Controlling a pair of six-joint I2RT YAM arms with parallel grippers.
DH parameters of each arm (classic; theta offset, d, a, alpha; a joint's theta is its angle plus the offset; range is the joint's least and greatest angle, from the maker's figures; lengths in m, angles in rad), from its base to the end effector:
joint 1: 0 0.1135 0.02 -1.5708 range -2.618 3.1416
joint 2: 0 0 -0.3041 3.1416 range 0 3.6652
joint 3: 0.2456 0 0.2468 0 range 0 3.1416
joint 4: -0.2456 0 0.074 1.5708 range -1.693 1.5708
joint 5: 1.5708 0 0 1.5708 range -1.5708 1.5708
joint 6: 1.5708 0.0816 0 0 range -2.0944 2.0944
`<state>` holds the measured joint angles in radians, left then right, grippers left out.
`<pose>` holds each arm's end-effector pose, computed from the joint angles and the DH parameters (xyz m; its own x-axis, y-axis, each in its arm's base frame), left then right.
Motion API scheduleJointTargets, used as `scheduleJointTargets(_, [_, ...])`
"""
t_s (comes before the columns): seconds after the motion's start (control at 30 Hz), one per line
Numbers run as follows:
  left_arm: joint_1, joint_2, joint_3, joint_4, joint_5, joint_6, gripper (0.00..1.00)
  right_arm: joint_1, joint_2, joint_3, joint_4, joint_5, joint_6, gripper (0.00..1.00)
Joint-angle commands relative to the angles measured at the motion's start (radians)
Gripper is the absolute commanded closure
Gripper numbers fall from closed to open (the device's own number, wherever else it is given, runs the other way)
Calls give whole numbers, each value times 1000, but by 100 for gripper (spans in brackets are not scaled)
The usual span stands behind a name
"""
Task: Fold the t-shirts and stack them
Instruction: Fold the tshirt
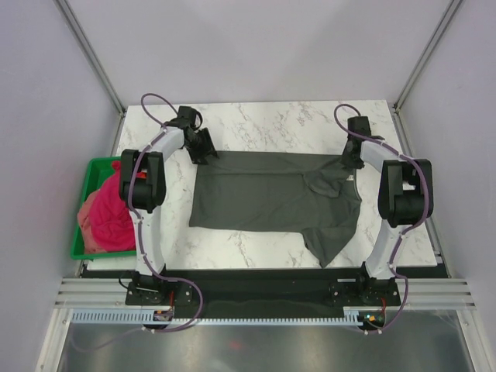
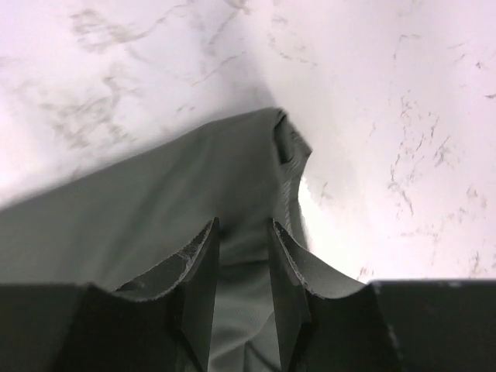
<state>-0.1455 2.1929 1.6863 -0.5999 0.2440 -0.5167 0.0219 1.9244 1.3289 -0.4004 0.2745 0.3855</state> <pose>0.4961 -0.0926 0.1600 -0.8916 -0.3538 -0.2826 -0.2216 0.8852 -0.4090 0.4405 -0.0125 0.1862 -0.7300 0.3460 -0.5894 0.4325 0.9016 -0.0063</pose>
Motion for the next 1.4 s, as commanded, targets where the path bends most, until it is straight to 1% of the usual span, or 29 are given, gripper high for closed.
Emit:
scheduleJointTargets(0.0, [0, 36, 47, 6, -107, 14, 42, -48, 48, 0, 93, 9, 13, 61])
scheduleJointTargets(0.07, [1, 53, 64, 6, -146, 12, 42, -82, 76, -13, 136, 3, 6, 61])
scheduleJointTargets(0.17, [1, 92, 116, 6, -161, 12, 42, -97, 125, 6, 192, -11, -25, 61])
scheduleJointTargets(0.37, [1, 151, 232, 8, -153, 1, 42, -103, 229, 159, 193, -27, -69, 61])
scheduleJointTargets(0.47, [0, 162, 289, 6, -120, 3, 41, -103, 269, 251, 179, -67, -94, 61])
scheduleJointTargets(0.5, [1, 157, 300, 6, -88, 3, 41, -103, 275, 272, 173, -84, -97, 61])
scheduleJointTargets(0.57, [0, 136, 309, 5, -55, 10, 41, -103, 282, 329, 144, -104, -97, 61])
scheduleJointTargets(0.63, [1, 67, 297, -1, -45, 12, 40, -99, 239, 354, 82, -78, -80, 61])
scheduleJointTargets(0.67, [0, 39, 274, -8, -51, 11, 40, -99, 216, 355, 52, -61, -39, 60])
scheduleJointTargets(0.7, [0, -31, 259, -11, -73, 9, 39, -99, 188, 355, -6, -40, -21, 60])
scheduleJointTargets(0.73, [0, -65, 241, -14, -89, 3, 39, -99, 132, 351, -37, -40, 1, 59])
scheduleJointTargets(0.77, [0, -106, 198, -17, -103, -12, 37, -99, 102, 345, -70, -41, 62, 59])
scheduleJointTargets(0.8, [0, -181, 169, -20, -118, -25, 37, -99, 41, 323, -147, -37, 97, 58])
scheduleJointTargets(0.83, [1, -223, 138, -21, -123, -35, 37, -99, 9, 305, -193, -25, 155, 58])
scheduleJointTargets(0.87, [0, -296, 66, -21, -112, -60, 37, -97, -69, 236, -271, -5, 258, 58])
scheduleJointTargets(0.9, [0, -297, 28, -21, -100, -66, 37, -94, -114, 187, -288, -4, 300, 58])
scheduleJointTargets(0.93, [-2, -367, -8, -21, -88, -71, 38, -93, -163, 135, -298, -12, 328, 58])
scheduleJointTargets(0.97, [-3, -396, -81, -20, -75, -78, 39, -91, -209, 83, -310, -14, 360, 57])
scheduleJointTargets(1.0, [-9, -433, -121, -20, -65, -80, 41, -91, -258, 35, -346, -11, 444, 57])
scheduleJointTargets(1.03, [-12, -488, -158, -20, -68, -82, 41, -89, -356, -65, -360, -36, 476, 57])
scheduleJointTargets(1.07, [-23, -521, -231, -18, -74, -79, 41, -88, -405, -120, -364, -58, 509, 56])
scheduleJointTargets(1.1, [-26, -547, -266, -17, -84, -74, 41, -73, -498, -219, -368, -81, 551, 56])
scheduleJointTargets(1.17, [-28, -605, -347, -20, -81, -46, 41, -47, -579, -305, -406, -109, 596, 57])
scheduleJointTargets(1.2, [-28, -619, -368, -20, -60, -36, 41, -4, -643, -374, -426, -101, 622, 57])
scheduleJointTargets(1.27, [-26, -654, -437, -21, -26, -23, 42, 44, -695, -440, -449, -86, 691, 56])
scheduleJointTargets(1.3, [-28, -691, -462, -20, -9, -34, 42, 85, -734, -506, -469, -90, 720, 56])
scheduleJointTargets(1.37, [-26, -723, -540, -17, 11, -74, 42, 133, -761, -569, -469, -119, 792, 56])
